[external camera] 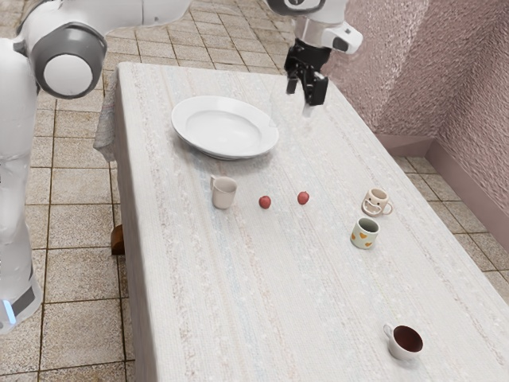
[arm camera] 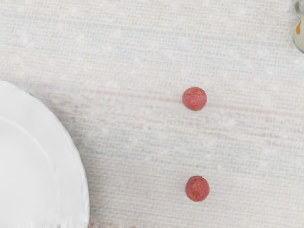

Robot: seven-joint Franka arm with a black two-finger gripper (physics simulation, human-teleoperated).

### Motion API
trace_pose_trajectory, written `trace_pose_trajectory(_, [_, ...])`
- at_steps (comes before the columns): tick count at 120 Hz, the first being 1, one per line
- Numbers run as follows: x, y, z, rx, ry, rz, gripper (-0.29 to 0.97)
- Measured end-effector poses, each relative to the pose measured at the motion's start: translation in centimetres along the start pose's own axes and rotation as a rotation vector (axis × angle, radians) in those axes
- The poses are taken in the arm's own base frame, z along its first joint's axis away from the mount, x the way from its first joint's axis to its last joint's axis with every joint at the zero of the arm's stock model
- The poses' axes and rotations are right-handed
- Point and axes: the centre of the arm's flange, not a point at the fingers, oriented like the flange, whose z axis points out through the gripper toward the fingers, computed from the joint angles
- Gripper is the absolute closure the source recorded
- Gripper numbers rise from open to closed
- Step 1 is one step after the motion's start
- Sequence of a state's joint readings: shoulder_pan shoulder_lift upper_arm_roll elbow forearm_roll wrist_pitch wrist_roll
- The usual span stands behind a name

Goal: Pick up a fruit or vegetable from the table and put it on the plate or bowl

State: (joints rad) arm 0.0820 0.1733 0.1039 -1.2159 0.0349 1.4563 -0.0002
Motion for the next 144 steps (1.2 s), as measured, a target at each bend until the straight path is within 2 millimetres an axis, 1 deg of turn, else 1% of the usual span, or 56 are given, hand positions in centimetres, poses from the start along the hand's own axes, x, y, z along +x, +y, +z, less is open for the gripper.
trace_pose_trajectory(3, [0.0, -1.5, 0.0, 0.006, -0.008, -0.026, 0.00])
trace_pose_trajectory(6, [-0.1, -2.2, 0.0, 0.009, -0.016, -0.039, 0.00])
trace_pose_trajectory(22, [-0.4, -2.6, 0.2, 0.009, -0.055, -0.045, 0.00])
trace_pose_trajectory(33, [-0.7, -4.2, 0.4, -0.017, -0.071, -0.074, 0.00])
trace_pose_trajectory(36, [-0.9, -4.2, -0.2, -0.019, -0.062, -0.075, 0.00])
trace_pose_trajectory(40, [-1.6, -3.8, -2.3, -0.014, -0.028, -0.067, 0.00])
trace_pose_trajectory(47, [-3.6, -1.8, -7.7, -0.006, 0.070, -0.030, 0.00])
trace_pose_trajectory(50, [-4.6, -0.6, -9.6, -0.005, 0.103, -0.005, 0.00])
trace_pose_trajectory(52, [-5.2, 0.6, -10.6, -0.006, 0.122, 0.018, 0.00])
trace_pose_trajectory(57, [-6.7, 4.6, -12.6, 0.010, 0.156, 0.093, 0.00])
trace_pose_trajectory(60, [-7.5, 7.6, -13.1, 0.031, 0.163, 0.150, 0.00])
trace_pose_trajectory(63, [-8.2, 10.9, -13.1, 0.048, 0.161, 0.214, 0.00])
trace_pose_trajectory(68, [-9.5, 16.6, -12.1, 0.072, 0.137, 0.323, 0.00])
trace_pose_trajectory(72, [-10.3, 20.5, -11.0, 0.090, 0.118, 0.396, 0.00])
trace_pose_trajectory(75, [-10.7, 22.6, -10.1, 0.105, 0.101, 0.434, 0.00])
trace_pose_trajectory(78, [-10.7, 23.7, -9.2, 0.120, 0.084, 0.451, 0.00])
trace_pose_trajectory(80, [-10.4, 23.8, -8.7, 0.129, 0.073, 0.450, 0.00])
trace_pose_trajectory(82, [-10.0, 23.5, -8.1, 0.138, 0.061, 0.440, 0.00])
trace_pose_trajectory(87, [-8.4, 21.2, -6.9, 0.156, 0.034, 0.390, 0.00])
trace_pose_trajectory(93, [-7.0, 18.2, -6.1, 0.169, 0.013, 0.330, 0.00])
trace_pose_trajectory(96, [-6.6, 17.4, -5.9, 0.171, 0.006, 0.313, 0.00])
trace_pose_trajectory(99, [-6.5, 16.9, -5.7, 0.171, 0.001, 0.304, 0.00])
trace_pose_trajectory(104, [-6.0, 17.2, -4.8, 0.169, -0.016, 0.305, 0.00])
trace_pose_trajectory(112, [-5.0, 18.6, -3.1, 0.165, -0.023, 0.322, 0.00])
trace_pose_trajectory(117, [-4.1, 19.5, -1.5, 0.150, -0.032, 0.332, 0.00])
trace_pose_trajectory(124, [-2.8, 19.9, 1.0, 0.111, -0.052, 0.333, 0.00])
trace_pose_trajectory(134, [-0.9, 22.0, 5.1, 0.035, -0.072, 0.377, 0.00])
trace_pose_trajectory(139, [-0.7, 22.4, 6.6, 0.009, -0.081, 0.397, 0.00])
trace_pose_trajectory(144, [-1.1, 22.1, 8.2, -0.010, -0.094, 0.409, 0.00])
